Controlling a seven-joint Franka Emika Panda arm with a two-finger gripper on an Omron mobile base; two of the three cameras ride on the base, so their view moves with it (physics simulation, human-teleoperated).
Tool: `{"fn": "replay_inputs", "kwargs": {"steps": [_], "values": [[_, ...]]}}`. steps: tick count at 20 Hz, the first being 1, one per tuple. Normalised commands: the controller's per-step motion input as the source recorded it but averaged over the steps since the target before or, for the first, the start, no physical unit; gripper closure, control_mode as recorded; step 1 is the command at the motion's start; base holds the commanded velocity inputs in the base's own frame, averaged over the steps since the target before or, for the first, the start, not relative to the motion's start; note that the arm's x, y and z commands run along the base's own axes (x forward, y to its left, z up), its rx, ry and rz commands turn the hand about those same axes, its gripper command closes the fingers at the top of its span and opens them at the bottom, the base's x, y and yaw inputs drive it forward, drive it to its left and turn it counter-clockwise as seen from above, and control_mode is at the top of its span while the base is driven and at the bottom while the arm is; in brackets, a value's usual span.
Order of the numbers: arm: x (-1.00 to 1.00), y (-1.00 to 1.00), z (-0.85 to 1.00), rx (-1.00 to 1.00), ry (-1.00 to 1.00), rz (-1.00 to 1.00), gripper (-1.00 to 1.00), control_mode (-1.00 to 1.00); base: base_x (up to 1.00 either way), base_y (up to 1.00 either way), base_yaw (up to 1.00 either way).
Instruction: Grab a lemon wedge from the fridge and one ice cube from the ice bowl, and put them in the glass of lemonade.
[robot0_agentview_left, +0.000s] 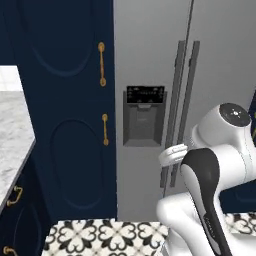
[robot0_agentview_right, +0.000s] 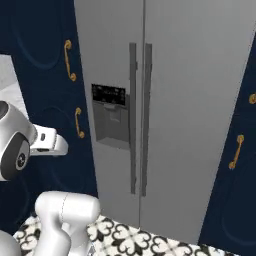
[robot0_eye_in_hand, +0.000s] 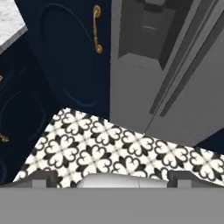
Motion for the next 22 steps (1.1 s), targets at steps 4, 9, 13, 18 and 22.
{"fn": "replay_inputs", "kwargs": {"steps": [4,9,13,18,22], "values": [[0.00,0.00,0.00,0.00,0.00,0.00,-1.00,1.00,-0.24,0.00,-0.64],[0.00,0.00,0.00,0.00,0.00,0.00,-1.00,1.00,-0.30,0.06,-0.57],[0.00,0.00,0.00,0.00,0.00,0.00,-1.00,1.00,0.00,0.08,-0.04],[0.00,0.00,0.00,0.00,0.00,0.00,-1.00,1.00,0.00,-0.10,0.12],[0.00,0.00,0.00,0.00,0.00,0.00,-1.00,1.00,-0.03,-0.26,0.21]]}}
